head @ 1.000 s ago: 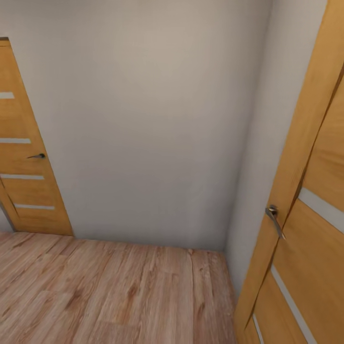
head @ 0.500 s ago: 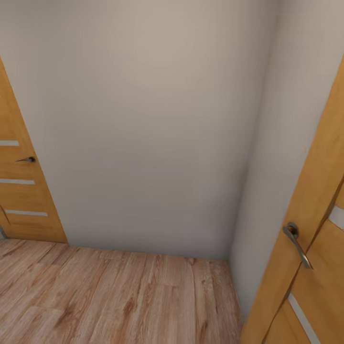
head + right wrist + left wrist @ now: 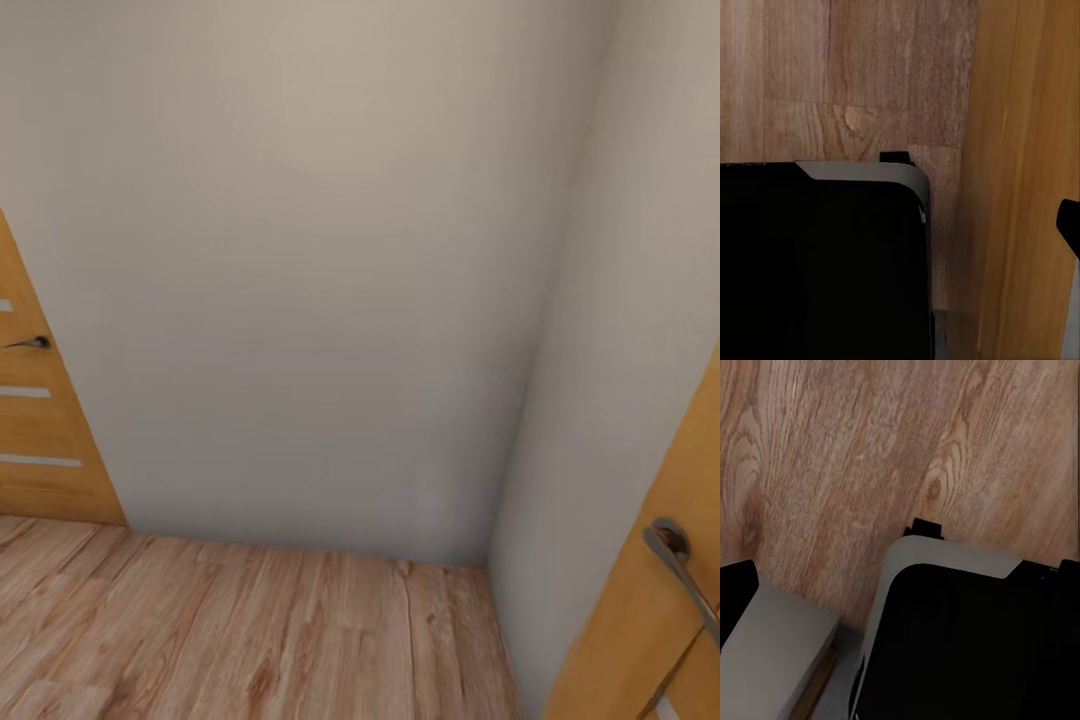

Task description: Move the two storage containers from the living room to the garage. In the garage, place one container on the floor and stack the other container on top of it (either order is fine).

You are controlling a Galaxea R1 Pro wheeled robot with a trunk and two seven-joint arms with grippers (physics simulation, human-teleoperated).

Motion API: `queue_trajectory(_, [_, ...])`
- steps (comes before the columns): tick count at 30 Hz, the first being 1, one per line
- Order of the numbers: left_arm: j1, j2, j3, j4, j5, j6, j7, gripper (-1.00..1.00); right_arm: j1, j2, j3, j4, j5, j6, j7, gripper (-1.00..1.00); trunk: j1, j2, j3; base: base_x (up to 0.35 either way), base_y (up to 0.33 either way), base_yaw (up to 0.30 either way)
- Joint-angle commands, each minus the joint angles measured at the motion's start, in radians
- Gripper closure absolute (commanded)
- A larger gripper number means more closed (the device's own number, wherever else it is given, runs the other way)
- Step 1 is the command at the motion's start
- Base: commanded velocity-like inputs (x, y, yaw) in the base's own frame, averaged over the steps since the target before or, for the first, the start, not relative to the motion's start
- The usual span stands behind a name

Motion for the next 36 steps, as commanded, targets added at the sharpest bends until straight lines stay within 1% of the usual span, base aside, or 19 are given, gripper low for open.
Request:
queue_trajectory(1, [-0.001,0.0,0.003,0.001,0.004,-0.003,0.001,-1.0,-0.001,0.0,0.009,0.003,-0.009,-0.006,0.0,-1.0,0.001,-0.001,-0.001,0.32,0.0,0.0])
queue_trajectory(11, [-0.001,0.001,0.003,0.001,0.004,-0.003,0.001,-1.0,-0.001,-0.001,0.009,0.003,-0.009,-0.006,-0.001,-1.0,0.001,-0.001,-0.001,0.32,0.0,0.0])
queue_trajectory(15, [-0.001,-0.001,0.003,0.0,0.004,-0.003,0.001,-1.0,-0.001,0.006,0.007,0.003,-0.01,-0.006,-0.002,-1.0,0.001,-0.001,-0.001,0.314,0.0,0.033])
queue_trajectory(20, [-0.001,-0.001,0.003,0.0,0.004,-0.003,0.001,-1.0,-0.001,0.01,0.007,0.003,-0.009,-0.006,-0.002,-1.0,0.001,-0.001,-0.001,0.291,0.0,0.215])
queue_trajectory(23, [-0.001,-0.001,0.003,0.001,0.004,-0.003,0.001,-1.0,-0.001,0.011,0.007,0.003,-0.009,-0.006,-0.002,-1.0,0.001,-0.001,-0.001,0.158,0.0,0.257])
queue_trajectory(36, [-0.001,-0.001,0.003,0.001,0.004,-0.003,0.001,-1.0,-0.001,0.011,0.007,0.003,-0.009,-0.006,-0.002,-1.0,0.001,-0.001,-0.001,0.017,0.0,0.266])
